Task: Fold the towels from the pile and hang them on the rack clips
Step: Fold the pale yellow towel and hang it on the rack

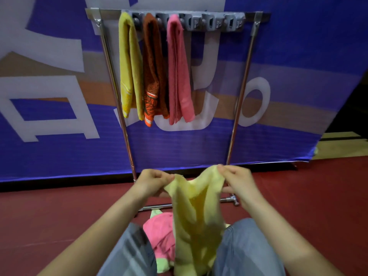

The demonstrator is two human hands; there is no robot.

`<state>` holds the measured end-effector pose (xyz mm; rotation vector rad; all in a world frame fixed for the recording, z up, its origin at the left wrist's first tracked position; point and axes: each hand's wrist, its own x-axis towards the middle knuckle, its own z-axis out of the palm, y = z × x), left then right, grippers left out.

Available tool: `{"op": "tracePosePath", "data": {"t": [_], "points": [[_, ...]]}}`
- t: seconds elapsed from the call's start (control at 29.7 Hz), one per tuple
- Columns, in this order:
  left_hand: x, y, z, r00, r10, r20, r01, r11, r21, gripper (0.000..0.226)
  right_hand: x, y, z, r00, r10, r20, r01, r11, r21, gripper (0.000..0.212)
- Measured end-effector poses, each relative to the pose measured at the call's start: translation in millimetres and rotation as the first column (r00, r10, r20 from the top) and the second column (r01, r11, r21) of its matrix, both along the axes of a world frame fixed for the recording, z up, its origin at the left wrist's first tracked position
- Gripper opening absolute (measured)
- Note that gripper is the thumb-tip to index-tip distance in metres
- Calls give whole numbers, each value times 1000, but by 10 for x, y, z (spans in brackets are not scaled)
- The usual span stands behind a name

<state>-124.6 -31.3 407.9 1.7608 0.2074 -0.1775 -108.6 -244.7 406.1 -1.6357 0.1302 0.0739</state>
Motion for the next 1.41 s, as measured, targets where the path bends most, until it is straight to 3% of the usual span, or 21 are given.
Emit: {"op": "tracePosePath", "data": {"t": [0.2,0.37,0.5,0.61,0.88,0.94,1.01,1.04,1.14,1.28,1.41], "points": [[-61,-293,-27,1000,-2,-31,-2,992,-128,21,-204,534,-221,988,128,86,-123,990,-72,27],[-109,-218,-80,988,42,-146,-66,984,-166,26,-304,617,-211,940,301,-158,-280,949,143,64],[-158,-172,-109,988,2,-153,-3,1000,-5,29,-322,599,-264,851,469,-236,-434,882,186,90],[-211,-148,-93,993,-47,-112,54,997,60,18,-324,570,-298,823,514,-243,-458,853,251,94],[-367,-48,-58,969,-221,-110,215,975,-63,8,-378,432,-392,818,543,-190,-461,816,347,86],[-395,-13,-97,956,-271,-113,265,962,-72,10,-399,394,-416,837,528,-143,-477,832,282,63],[-419,6,-98,930,-352,-105,346,936,-69,11,-419,332,-416,833,551,-51,-542,831,123,28],[-428,8,-90,913,-397,-99,392,918,-64,13,-424,295,-412,810,587,-7,-586,809,34,21],[-434,1,-51,861,-500,-88,499,866,-36,16,-396,200,-384,723,690,35,-673,715,-188,20],[-444,-4,0,816,-573,-73,576,818,18,14,-316,133,-374,658,752,23,-706,628,-327,3],[-446,4,50,810,-584,-52,586,809,35,17,-273,55,-459,587,806,-80,-760,515,-397,24]]}}
